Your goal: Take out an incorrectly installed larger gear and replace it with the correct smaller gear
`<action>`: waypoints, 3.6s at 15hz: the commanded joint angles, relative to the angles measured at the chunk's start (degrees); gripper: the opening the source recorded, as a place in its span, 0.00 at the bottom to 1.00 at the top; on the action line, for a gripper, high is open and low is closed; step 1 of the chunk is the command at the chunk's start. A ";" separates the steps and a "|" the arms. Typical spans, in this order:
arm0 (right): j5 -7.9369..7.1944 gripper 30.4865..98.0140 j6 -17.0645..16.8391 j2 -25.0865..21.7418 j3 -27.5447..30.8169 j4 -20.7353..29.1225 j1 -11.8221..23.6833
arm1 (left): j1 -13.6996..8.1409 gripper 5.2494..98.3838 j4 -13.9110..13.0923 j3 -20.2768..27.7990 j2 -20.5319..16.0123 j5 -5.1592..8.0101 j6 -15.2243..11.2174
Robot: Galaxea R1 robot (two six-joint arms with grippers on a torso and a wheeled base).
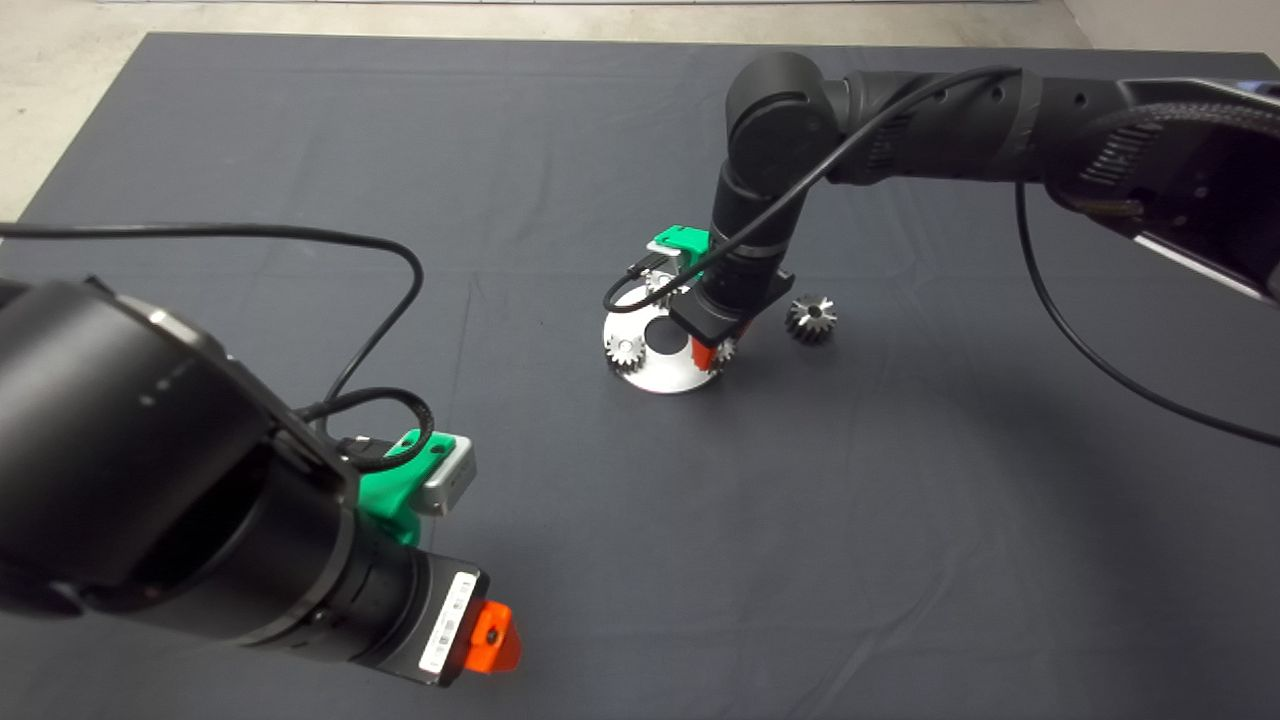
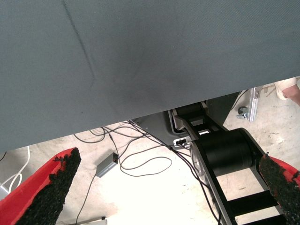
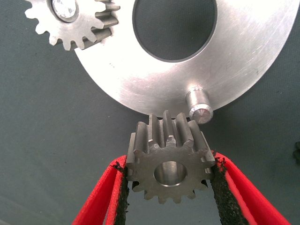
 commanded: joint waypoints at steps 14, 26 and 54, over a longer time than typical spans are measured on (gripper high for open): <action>-7.10 0.16 0.11 -0.46 0.05 -10.02 1.36 | -0.67 1.00 -1.04 0.98 -0.19 0.01 -0.14; -7.10 0.16 0.11 -0.04 0.30 -9.94 0.92 | -0.67 1.00 -1.04 0.98 -0.20 0.01 -0.14; -7.01 0.16 0.11 0.42 0.12 -9.94 0.39 | -0.67 1.00 -1.12 0.98 -0.20 -0.08 -0.14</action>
